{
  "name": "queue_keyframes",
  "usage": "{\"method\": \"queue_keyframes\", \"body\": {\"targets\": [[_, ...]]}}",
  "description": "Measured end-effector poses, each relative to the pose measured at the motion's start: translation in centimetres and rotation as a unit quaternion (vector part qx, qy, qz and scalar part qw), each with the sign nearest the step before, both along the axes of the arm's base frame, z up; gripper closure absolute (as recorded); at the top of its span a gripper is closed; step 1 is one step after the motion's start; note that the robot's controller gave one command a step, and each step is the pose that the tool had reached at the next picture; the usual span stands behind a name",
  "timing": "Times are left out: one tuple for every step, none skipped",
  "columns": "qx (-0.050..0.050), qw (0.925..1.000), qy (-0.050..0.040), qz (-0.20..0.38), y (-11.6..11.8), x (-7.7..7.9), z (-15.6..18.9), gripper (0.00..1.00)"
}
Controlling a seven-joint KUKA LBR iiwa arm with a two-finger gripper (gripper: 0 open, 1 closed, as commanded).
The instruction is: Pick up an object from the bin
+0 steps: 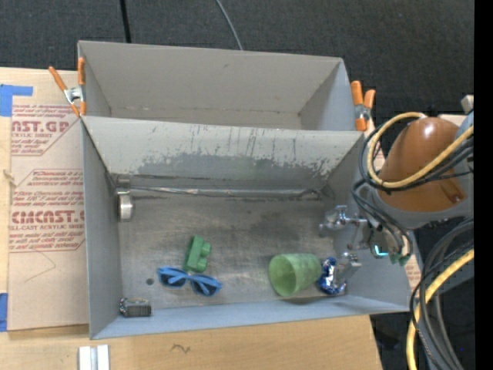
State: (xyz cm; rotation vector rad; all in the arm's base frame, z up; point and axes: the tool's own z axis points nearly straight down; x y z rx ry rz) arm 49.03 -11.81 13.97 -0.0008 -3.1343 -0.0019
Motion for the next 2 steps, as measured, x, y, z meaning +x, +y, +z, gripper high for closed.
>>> {"method": "queue_keyframes", "body": {"targets": [[-0.001,0.9994,-0.0062,0.034,1.88,-0.53,-5.84,0.0],[-0.001,0.9994,-0.004,0.034,1.86,-0.64,-5.97,1.0]]}}
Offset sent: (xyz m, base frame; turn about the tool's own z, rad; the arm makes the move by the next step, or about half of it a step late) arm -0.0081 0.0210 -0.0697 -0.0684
